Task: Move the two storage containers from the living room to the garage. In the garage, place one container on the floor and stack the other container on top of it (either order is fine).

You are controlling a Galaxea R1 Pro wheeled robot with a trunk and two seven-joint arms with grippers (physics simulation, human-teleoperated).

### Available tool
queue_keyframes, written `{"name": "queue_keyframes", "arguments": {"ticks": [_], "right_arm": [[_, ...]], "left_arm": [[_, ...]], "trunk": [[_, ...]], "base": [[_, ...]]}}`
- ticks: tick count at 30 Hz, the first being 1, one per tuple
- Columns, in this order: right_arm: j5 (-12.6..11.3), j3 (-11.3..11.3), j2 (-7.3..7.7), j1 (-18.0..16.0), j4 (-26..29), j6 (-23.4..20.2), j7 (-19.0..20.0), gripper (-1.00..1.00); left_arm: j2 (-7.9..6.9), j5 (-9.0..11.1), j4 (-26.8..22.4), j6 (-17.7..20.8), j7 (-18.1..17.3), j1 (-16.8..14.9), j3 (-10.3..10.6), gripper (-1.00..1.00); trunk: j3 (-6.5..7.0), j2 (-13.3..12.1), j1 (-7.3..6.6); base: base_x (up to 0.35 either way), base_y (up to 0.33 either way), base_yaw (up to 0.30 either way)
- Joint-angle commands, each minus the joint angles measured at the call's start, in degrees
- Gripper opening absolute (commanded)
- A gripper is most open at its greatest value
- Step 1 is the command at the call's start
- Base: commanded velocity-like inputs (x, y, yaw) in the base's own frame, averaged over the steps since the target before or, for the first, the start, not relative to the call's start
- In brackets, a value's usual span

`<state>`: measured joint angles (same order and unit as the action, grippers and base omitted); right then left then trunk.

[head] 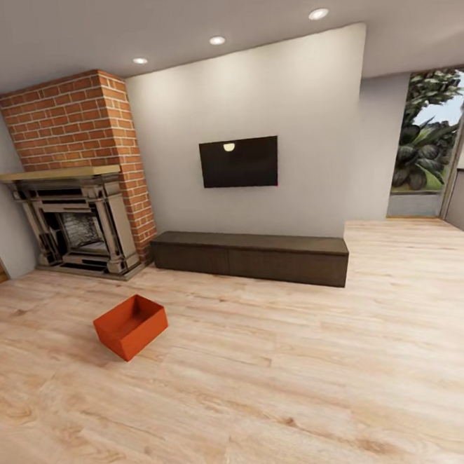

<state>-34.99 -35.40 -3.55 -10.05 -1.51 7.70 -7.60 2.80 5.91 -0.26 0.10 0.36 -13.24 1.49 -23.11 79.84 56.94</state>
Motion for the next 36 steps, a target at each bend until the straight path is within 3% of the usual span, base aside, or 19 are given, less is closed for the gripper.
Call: {"name": "queue_keyframes", "arguments": {"ticks": [1,36], "right_arm": [[-0.4,-0.5,-0.05,-0.1,-0.2,0.3,-0.1,1.00],[-0.5,-0.5,-0.13,-0.1,-0.2,0.3,-0.1,1.00]], "left_arm": [[0.01,0.6,0.0,0.0,0.1,0.0,0.2,1.00],[0.01,0.6,0.0,0.0,0.0,0.0,0.2,1.00]], "trunk": [[-0.06,0.0,0.03],[-0.06,0.0,0.03]], "base": [[0.320,0.000,0.000],[0.321,0.000,0.000]]}}
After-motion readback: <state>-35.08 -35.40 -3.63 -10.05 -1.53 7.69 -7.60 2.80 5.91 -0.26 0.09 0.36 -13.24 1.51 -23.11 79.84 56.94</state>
